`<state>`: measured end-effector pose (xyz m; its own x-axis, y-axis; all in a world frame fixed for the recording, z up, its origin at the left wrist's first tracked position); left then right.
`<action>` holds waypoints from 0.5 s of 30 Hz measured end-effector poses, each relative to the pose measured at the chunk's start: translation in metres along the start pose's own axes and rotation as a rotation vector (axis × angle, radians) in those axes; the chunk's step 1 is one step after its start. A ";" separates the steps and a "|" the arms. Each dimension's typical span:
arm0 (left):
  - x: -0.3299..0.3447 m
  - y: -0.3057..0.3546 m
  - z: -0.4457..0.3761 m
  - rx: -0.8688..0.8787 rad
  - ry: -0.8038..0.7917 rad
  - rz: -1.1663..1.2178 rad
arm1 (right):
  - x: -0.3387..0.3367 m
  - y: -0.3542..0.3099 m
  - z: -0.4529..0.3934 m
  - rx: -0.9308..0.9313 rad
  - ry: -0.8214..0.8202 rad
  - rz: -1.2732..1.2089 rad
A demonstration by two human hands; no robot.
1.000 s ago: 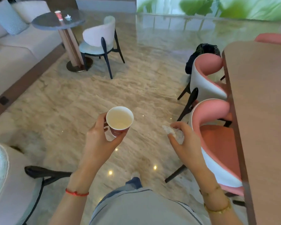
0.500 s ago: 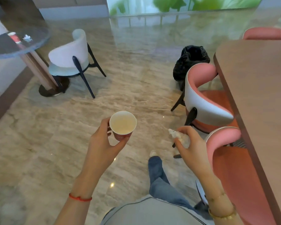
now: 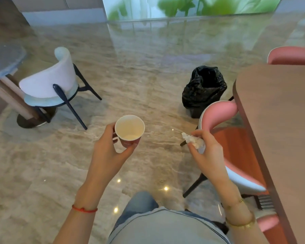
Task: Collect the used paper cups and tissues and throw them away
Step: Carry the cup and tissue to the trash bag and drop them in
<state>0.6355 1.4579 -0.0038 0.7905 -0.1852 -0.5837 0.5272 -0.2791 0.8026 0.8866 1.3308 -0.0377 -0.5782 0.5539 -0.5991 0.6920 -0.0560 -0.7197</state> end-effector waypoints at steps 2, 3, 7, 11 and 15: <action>0.013 0.000 -0.040 -0.008 -0.006 0.006 | 0.007 0.014 -0.037 0.013 -0.013 0.014; 0.020 -0.001 -0.061 -0.017 -0.014 0.012 | 0.012 0.022 -0.054 0.026 -0.018 0.014; 0.054 -0.005 -0.145 -0.015 -0.053 0.029 | 0.030 0.058 -0.119 0.065 -0.010 -0.015; 0.092 -0.008 -0.242 0.013 -0.078 0.033 | 0.051 0.102 -0.196 0.092 0.011 0.002; 0.125 0.006 -0.353 0.058 -0.117 0.063 | 0.060 0.140 -0.295 0.087 0.057 0.039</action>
<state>0.8477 1.7652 -0.0282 0.7778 -0.3117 -0.5458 0.4565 -0.3169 0.8314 1.0759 1.6010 -0.0709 -0.5241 0.5962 -0.6082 0.6721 -0.1491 -0.7253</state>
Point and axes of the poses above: each hand's wrist, its own z-axis away from the middle knuckle, its own x-axis out of the palm, y = z × x, the point moved 3 cm from there along -z, towards the middle knuckle, and after that the axes turned 9 degrees about -x, right-handed, at the moved point
